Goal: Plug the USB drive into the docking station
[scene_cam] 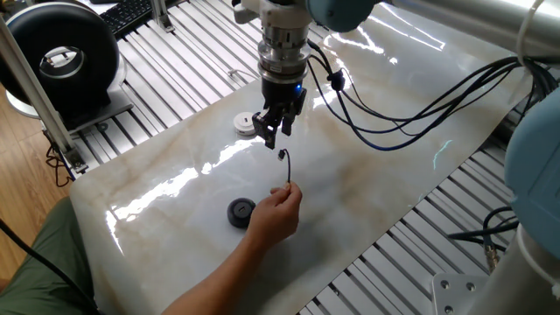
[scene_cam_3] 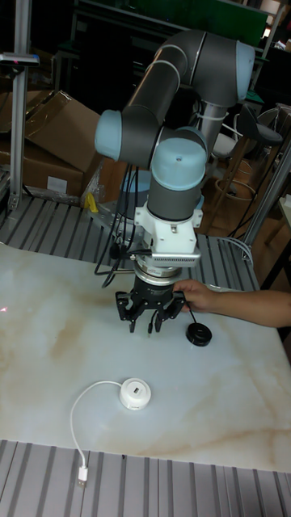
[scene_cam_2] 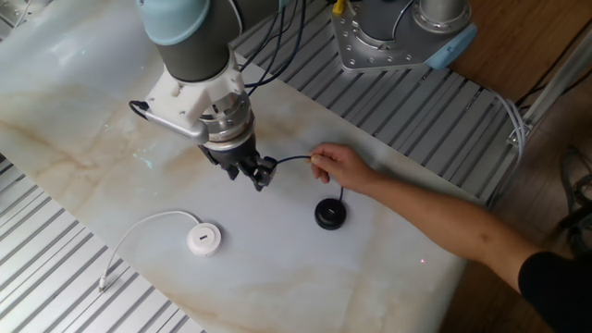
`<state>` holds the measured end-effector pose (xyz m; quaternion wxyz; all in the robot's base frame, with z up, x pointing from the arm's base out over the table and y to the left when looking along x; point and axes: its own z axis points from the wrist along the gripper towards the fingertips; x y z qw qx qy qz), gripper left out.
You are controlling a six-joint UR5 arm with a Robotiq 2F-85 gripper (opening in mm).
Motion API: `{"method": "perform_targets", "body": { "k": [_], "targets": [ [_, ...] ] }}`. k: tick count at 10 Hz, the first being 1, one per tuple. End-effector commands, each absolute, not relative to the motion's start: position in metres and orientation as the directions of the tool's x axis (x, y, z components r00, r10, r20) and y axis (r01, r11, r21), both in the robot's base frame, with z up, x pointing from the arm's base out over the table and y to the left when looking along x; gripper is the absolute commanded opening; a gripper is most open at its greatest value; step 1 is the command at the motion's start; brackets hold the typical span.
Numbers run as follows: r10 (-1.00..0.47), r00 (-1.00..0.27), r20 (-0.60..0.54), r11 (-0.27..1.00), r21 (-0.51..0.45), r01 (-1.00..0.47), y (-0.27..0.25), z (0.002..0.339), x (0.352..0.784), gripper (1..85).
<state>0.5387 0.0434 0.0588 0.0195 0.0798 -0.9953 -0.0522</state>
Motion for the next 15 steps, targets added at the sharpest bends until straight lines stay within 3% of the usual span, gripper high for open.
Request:
{"method": "perform_targets", "body": {
  "k": [1, 6, 12, 15],
  "targets": [
    [-0.121, -0.993, 0.003, 0.989, 0.091, -0.12, 0.038, 0.057, 0.545, 51.0],
    [-0.062, -0.998, -0.003, 0.996, 0.065, -0.062, 0.046, 0.05, 0.544, 45.7],
    [-0.036, -0.999, 0.008, 0.998, 0.06, -0.036, 0.049, 0.046, 0.539, 32.7],
    [-0.038, -0.999, 0.006, 0.997, 0.061, -0.038, 0.05, 0.044, 0.538, 32.0]
  ]
}}
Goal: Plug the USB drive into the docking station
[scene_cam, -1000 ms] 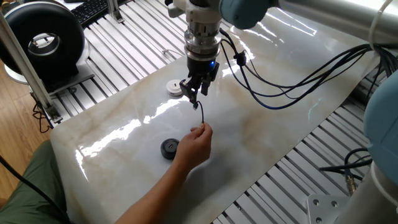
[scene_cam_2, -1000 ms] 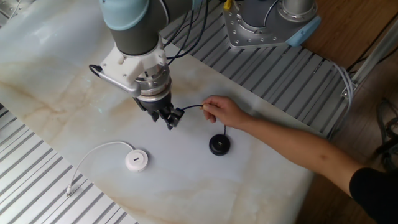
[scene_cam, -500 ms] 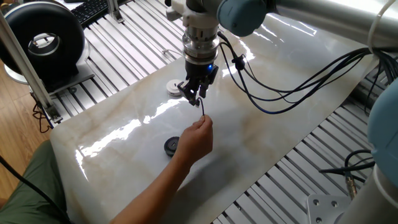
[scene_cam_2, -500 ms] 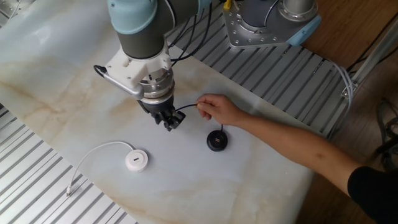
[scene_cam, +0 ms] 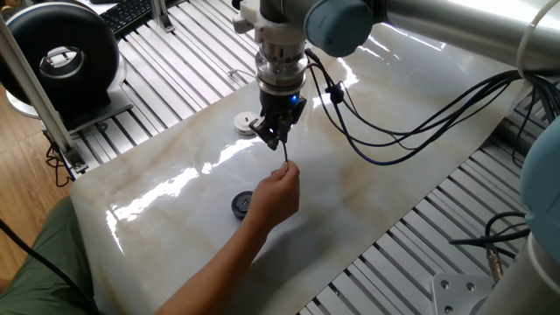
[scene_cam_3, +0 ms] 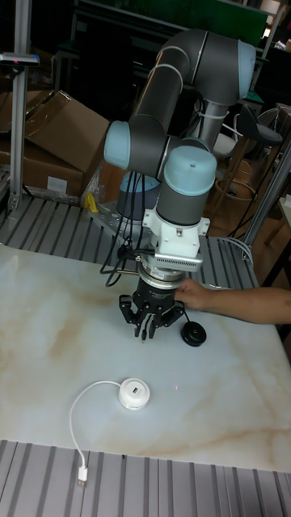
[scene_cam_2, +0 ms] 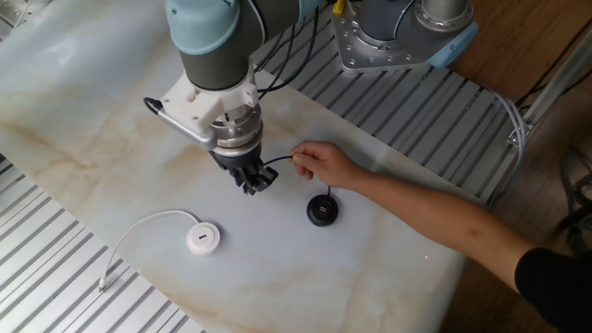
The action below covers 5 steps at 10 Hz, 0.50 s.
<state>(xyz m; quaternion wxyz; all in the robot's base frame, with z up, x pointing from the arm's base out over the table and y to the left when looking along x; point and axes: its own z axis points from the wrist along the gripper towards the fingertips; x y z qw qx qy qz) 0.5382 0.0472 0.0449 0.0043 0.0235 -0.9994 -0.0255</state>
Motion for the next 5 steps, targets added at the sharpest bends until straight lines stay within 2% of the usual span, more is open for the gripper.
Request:
{"method": "perform_targets", "body": {
  "k": [1, 3, 4, 5],
  "targets": [
    [-0.035, -0.999, 0.006, 0.997, 0.063, -0.034, 0.0501, 0.0442, 0.5374, 32.0],
    [-0.029, -1.0, 0.008, 0.998, 0.063, -0.028, 0.0491, 0.0426, 0.535, 29.7],
    [0.009, -1.0, 0.021, 0.999, 0.044, 0.01, 0.0453, 0.0419, 0.5329, 4.3],
    [0.008, -1.0, 0.016, 0.999, 0.047, 0.009, 0.0462, 0.0422, 0.5339, 1.3]
  ]
}}
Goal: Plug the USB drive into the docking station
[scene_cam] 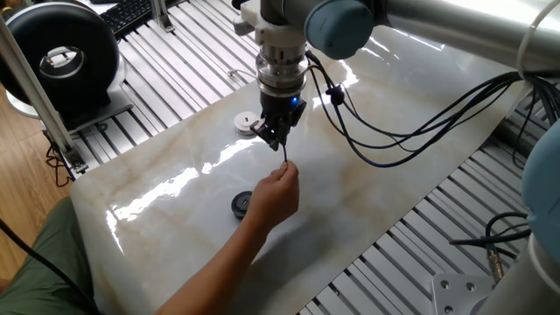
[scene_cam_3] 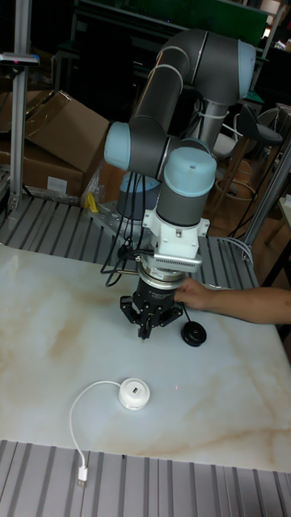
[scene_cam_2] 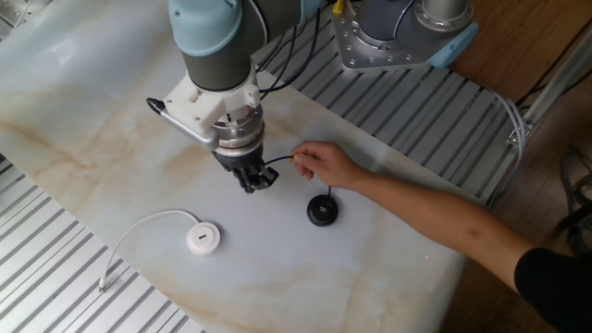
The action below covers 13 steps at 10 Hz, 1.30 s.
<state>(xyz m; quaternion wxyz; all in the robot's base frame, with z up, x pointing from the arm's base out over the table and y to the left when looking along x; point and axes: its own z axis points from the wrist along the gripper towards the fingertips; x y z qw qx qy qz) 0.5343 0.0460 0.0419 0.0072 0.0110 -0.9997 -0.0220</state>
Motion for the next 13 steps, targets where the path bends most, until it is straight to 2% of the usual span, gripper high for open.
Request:
{"method": "perform_targets", "body": {
  "k": [1, 7, 13],
  "targets": [
    [0.007, -1.0, 0.008, 0.998, 0.056, 0.007, 0.049, 0.042, 0.536, 1.3],
    [-0.01, -1.0, -0.008, 0.999, 0.051, -0.01, 0.052, 0.052, 0.543, 1.3],
    [-0.064, -0.998, -0.03, 0.998, 0.004, -0.064, 0.044, 0.074, 0.578, 1.3]
  ]
}}
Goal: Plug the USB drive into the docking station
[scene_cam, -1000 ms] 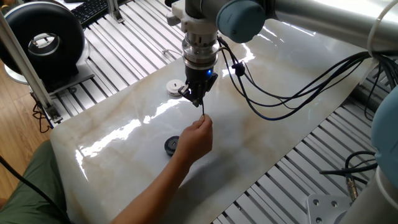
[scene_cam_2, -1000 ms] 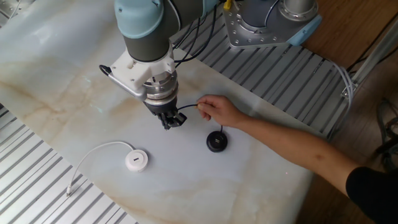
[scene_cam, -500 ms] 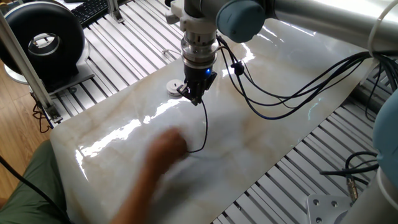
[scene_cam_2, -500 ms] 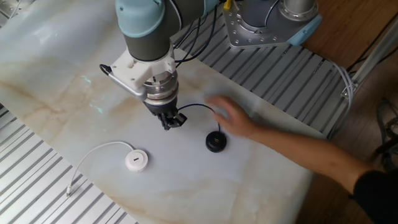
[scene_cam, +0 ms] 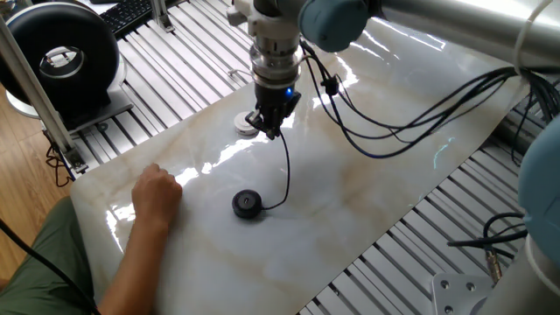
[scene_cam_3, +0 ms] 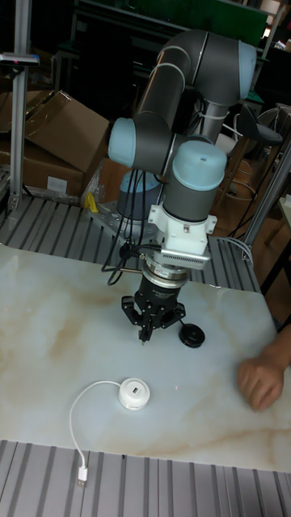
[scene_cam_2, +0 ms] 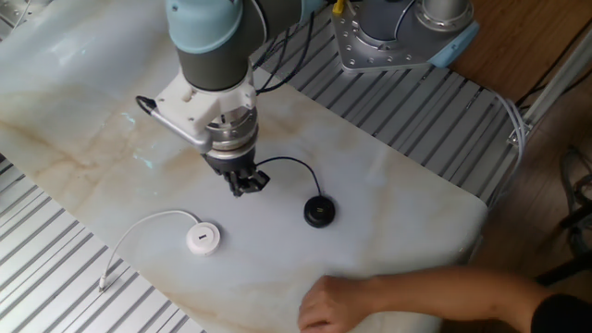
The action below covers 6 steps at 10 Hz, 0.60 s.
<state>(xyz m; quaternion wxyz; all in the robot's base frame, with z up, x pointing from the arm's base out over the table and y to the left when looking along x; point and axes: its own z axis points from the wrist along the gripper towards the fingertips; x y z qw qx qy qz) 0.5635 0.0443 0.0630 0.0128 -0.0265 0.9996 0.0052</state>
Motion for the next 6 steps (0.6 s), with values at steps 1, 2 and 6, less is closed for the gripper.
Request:
{"method": "perform_targets", "body": {
  "k": [1, 2, 6],
  "targets": [
    [-0.071, -0.997, -0.022, 0.997, -0.001, -0.071, 0.043, 0.079, 0.584, 1.3],
    [-0.079, -0.997, -0.022, 0.997, -0.005, -0.079, 0.041, 0.08, 0.594, 1.3],
    [-0.004, -1.0, 0.005, 1.0, -0.031, -0.004, 0.034, 0.08, 0.587, 1.3]
  ]
}}
